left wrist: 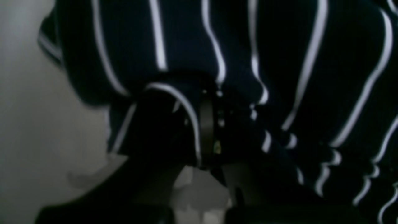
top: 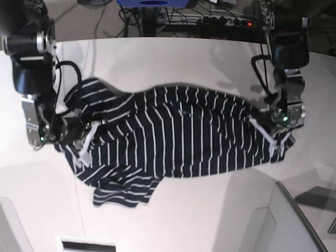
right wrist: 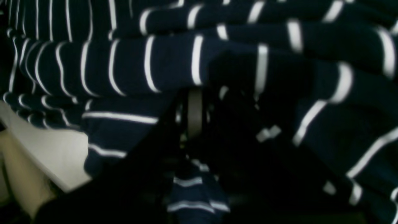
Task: Layout the t-shirt on the table in an organized manner, then fold the t-shirt properly
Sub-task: 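Lift the grasped shirt edge with both grippers and sweep it over the shirt, then pull the shirt edge back with both grippers, flattening the shirt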
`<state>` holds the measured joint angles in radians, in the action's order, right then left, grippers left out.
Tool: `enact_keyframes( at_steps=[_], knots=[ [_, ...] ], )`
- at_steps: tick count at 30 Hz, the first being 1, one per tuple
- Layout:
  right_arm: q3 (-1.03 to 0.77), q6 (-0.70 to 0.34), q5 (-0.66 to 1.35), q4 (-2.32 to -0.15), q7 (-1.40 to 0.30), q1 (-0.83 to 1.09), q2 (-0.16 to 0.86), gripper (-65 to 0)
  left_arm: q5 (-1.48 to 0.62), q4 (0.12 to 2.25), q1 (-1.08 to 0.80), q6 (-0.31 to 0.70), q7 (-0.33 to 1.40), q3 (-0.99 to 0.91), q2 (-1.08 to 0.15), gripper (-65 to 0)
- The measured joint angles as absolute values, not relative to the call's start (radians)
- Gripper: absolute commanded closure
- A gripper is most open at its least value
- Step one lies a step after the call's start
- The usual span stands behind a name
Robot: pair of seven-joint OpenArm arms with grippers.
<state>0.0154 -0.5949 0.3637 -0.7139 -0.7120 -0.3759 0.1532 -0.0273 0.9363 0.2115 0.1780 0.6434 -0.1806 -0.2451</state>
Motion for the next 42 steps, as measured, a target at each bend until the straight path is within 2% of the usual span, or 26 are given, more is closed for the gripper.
enact_keyframes(
  at_steps=[3,7,10,12,15,18,24,29,35,42],
  knots=[
    [0.061,-0.592,0.358,-0.552,-0.596,-0.479,0.152,-0.6,-0.018,0.791,0.316,0.120,0.551,-0.098,-0.245,0.0],
    [0.108,-0.583,0.337,-0.407,-0.427,-0.558,0.169,-0.6,-0.019,0.580,0.467,0.110,0.436,-0.033,-0.220,0.0],
    [0.128,-0.515,0.334,-0.353,-0.312,-0.584,0.180,-0.6,-0.019,0.465,0.547,0.105,0.364,-0.018,-0.181,0.0],
    [0.141,-0.462,0.332,-0.352,-0.279,-0.593,0.199,-0.6,-0.029,0.431,0.579,0.121,0.345,-0.020,-0.158,0.0],
    [0.142,-0.457,0.325,-0.352,-0.297,-0.622,0.218,-0.6,-0.038,0.434,0.598,0.131,0.382,-0.021,-0.139,0.0],
    [0.141,-0.468,0.330,-0.442,-0.453,-0.632,0.244,-0.6,-0.042,0.562,0.583,0.142,0.504,-0.022,-0.135,0.0],
    [-0.003,-0.466,0.327,-0.917,-0.801,-0.470,0.271,-0.6,-0.032,1.082,0.389,0.141,0.757,-0.168,-0.138,0.0],
    [-0.105,-0.462,0.333,-1.291,-1.058,-0.326,0.265,-0.6,-0.033,1.412,0.205,0.138,0.930,-0.184,-0.153,0.0],
    [-0.203,-0.459,0.332,-1.568,-1.247,-0.149,0.230,-0.6,-0.035,1.713,-0.027,0.144,1.014,-0.202,-0.159,0.0],
    [-0.221,-0.463,0.340,-1.780,-1.299,0.062,0.210,-0.6,-0.037,1.846,-0.233,0.146,1.026,-0.296,-0.169,0.0]
  ],
)
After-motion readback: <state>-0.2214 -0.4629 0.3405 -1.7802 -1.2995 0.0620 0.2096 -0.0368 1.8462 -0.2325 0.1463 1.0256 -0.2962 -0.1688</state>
